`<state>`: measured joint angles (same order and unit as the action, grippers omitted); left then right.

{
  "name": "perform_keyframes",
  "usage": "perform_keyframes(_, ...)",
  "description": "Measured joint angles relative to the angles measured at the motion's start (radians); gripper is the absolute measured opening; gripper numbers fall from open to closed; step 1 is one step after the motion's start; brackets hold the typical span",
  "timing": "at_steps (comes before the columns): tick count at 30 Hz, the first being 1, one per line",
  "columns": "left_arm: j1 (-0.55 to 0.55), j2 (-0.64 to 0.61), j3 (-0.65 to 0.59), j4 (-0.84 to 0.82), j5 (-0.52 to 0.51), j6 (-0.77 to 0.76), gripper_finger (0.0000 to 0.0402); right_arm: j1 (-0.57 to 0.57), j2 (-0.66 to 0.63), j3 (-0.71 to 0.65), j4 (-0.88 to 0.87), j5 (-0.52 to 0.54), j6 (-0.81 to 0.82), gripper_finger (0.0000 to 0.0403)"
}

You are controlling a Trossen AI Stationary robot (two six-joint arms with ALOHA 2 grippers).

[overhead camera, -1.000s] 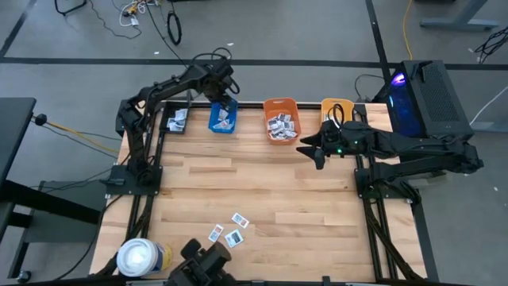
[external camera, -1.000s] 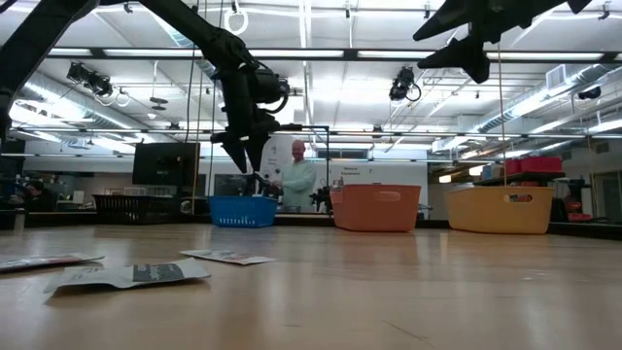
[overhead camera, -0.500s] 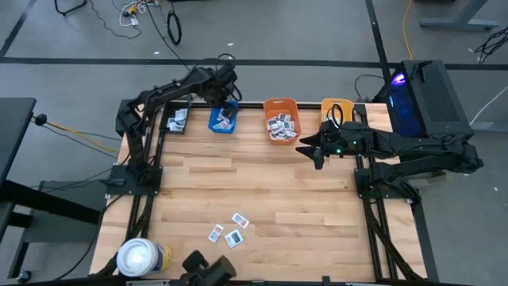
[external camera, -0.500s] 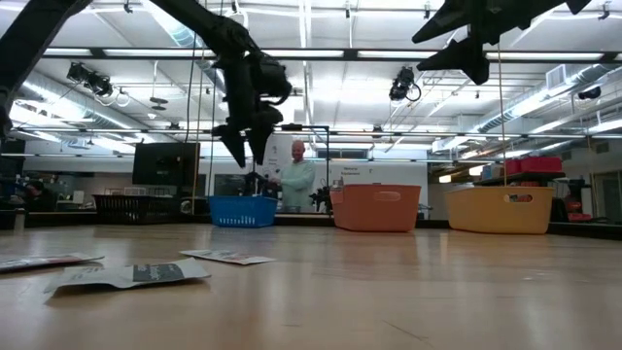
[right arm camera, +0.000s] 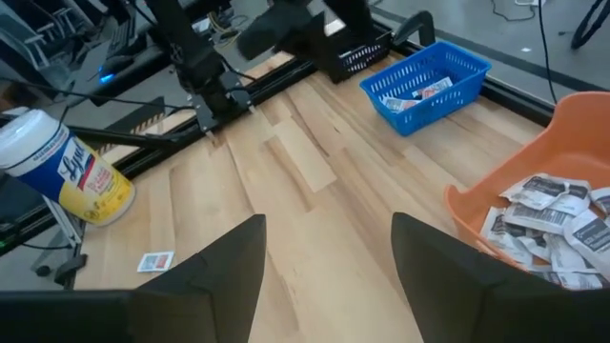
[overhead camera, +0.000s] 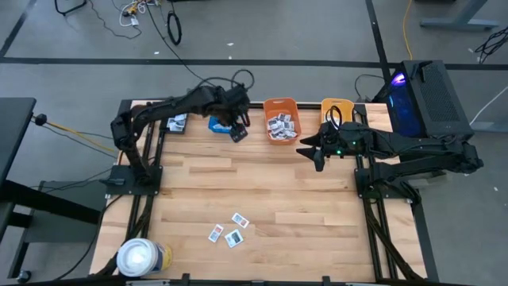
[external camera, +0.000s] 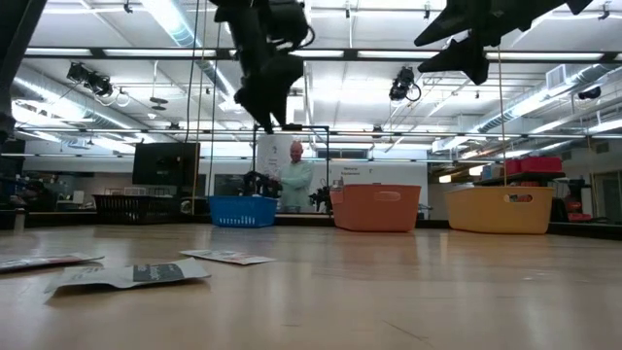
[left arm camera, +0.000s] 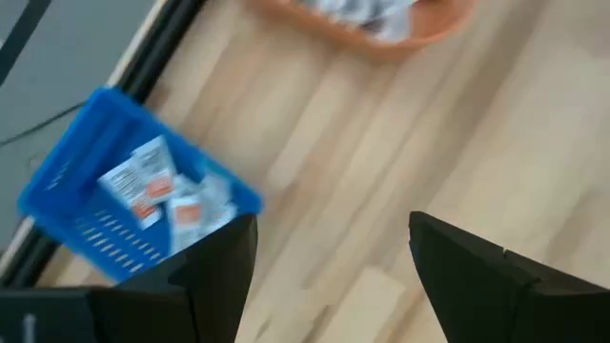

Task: Pick & Place First Aid Supplies
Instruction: Put the ointment pack into the blue bin

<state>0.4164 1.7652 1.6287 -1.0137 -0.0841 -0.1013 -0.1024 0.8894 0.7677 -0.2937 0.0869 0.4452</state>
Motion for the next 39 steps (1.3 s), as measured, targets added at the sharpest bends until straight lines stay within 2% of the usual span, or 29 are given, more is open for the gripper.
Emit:
perform_keyframes(7,-0.192,-0.006,0.0,0.114,-0.013,-0.048,0.0275,0.0,0.0,0.0,0.001,0.0,-0.02,0.0229)
perform_keyframes(11,-0.28,-0.006,-0.007,0.155,-0.056,-0.013,0.0275,0.0,0.0,0.0,0.003,-0.001,-0.043,0.0229)
perform_keyframes(13,-0.302,-0.021,-0.06,0.2,-0.051,-0.007,0.0275,0.0,0.0,0.0,0.002,-0.001,-0.06,0.0229)
perform_keyframes(17,-0.333,-0.115,-0.264,0.326,0.034,-0.056,0.0275,0.0,0.0,0.0,-0.007,-0.025,-0.089,0.0229)
perform_keyframes(20,-0.362,-0.205,-0.409,0.41,0.04,-0.108,0.0275,0.0,0.0,0.0,-0.021,-0.049,-0.091,0.0229)
perform_keyframes(25,-0.423,-0.373,-0.549,0.497,0.037,-0.19,0.0275,0.008,0.0,0.0,-0.038,-0.054,-0.092,0.0229)
perform_keyframes(32,-0.59,-0.524,-0.621,0.47,0.027,-0.29,0.0275,0.041,0.002,0.0,-0.099,-0.052,-0.105,0.0229)
perform_keyframes(39,-0.829,-0.523,-0.621,0.451,-0.025,-0.399,0.0275,0.118,0.053,0.0,-0.123,-0.051,-0.084,0.0229)
